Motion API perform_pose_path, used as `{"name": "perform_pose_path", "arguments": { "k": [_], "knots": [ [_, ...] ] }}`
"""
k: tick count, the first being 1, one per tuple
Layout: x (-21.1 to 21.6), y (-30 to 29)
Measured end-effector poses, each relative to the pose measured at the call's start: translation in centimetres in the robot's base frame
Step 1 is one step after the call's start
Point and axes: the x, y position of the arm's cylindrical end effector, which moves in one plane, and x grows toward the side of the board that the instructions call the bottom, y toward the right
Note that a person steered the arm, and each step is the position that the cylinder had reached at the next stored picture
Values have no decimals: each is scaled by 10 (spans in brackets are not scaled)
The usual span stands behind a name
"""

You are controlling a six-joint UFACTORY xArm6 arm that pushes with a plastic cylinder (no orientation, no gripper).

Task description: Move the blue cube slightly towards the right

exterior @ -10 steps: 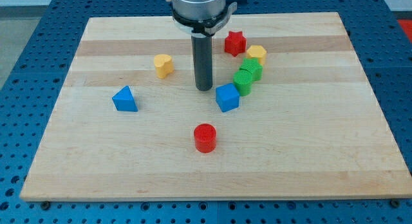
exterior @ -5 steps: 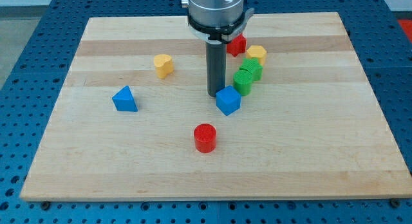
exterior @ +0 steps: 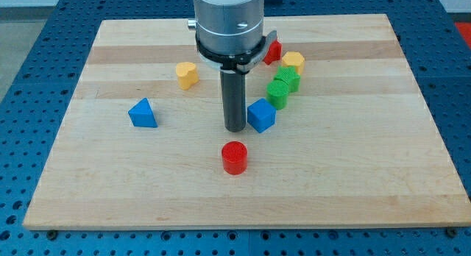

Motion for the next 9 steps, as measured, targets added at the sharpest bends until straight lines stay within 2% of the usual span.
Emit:
{"name": "perform_pose_path", "arguments": {
  "k": [9],
  "knots": [
    [-17,14]
  ]
}}
